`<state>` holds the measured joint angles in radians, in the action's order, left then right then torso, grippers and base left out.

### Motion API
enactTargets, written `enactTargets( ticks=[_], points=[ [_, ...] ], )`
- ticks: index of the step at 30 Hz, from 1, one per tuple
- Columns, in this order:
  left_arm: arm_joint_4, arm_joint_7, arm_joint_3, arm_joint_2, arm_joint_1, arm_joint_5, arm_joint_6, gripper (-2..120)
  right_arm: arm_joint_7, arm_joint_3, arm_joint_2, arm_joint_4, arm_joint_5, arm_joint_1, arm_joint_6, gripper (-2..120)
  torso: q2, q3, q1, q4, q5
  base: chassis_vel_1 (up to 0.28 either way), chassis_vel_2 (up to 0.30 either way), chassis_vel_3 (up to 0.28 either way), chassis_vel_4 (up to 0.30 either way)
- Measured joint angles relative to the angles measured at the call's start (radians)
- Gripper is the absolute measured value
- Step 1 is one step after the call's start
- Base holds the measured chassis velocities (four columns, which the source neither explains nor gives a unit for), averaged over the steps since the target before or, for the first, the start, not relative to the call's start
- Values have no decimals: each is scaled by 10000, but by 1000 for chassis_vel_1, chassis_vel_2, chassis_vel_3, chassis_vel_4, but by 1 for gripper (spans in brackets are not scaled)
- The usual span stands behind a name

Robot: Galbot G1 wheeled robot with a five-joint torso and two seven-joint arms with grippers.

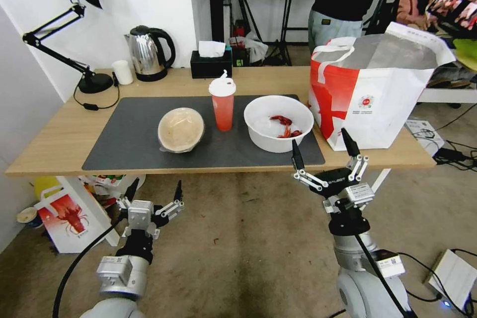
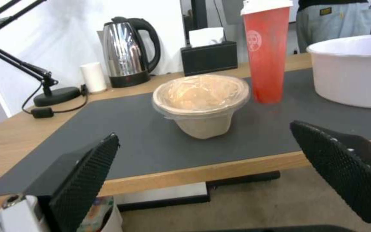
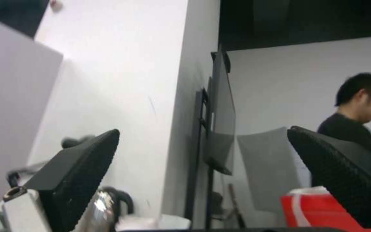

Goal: Pick up the trash from the table and place it into the takeout bag.

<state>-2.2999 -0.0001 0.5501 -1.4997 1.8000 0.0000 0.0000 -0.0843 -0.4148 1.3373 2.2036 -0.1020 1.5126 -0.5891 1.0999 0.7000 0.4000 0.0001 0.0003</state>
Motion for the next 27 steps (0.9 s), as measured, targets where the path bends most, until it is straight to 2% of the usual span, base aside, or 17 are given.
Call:
enactTargets(
  ticks=[1, 2, 12, 16, 19, 27],
  points=[
    [0, 0, -1, -3, 0, 0, 0, 100, 60, 46, -321, 151, -290, -90, 146, 100, 0, 0, 0, 2, -13, 0, 0, 0, 0],
    [0, 0, -2, -3, 0, 0, 0, 100, 102, 76, -481, 200, -438, -111, 273, 100, 0, 0, 0, 0, -2, 0, 0, 0, 0],
    [0, 0, -2, -3, 0, 0, 0, 100, 235, 249, -1157, 501, -1105, -133, 1032, 100, 0, 0, 0, -1, -1, 0, 0, 0, 0],
    [0, 0, -1, -3, 0, 0, 0, 100, 450, 384, -1763, 774, -1747, -304, 1772, 100, 0, 0, 0, 0, -3, 0, 0, 0, 0],
    [0, 0, -2, -3, 0, 0, 0, 100, 646, 420, -2493, 998, -2487, -490, 2489, 100, 0, 0, 0, 0, -2, 0, 0, 0, 0],
    [0, 0, -2, -3, 0, 0, 0, 100, 895, 705, -3592, 1276, -3910, -845, 3404, 100, 0, 0, 0, -2, -2, 0, 0, 0, 0]
  ],
)
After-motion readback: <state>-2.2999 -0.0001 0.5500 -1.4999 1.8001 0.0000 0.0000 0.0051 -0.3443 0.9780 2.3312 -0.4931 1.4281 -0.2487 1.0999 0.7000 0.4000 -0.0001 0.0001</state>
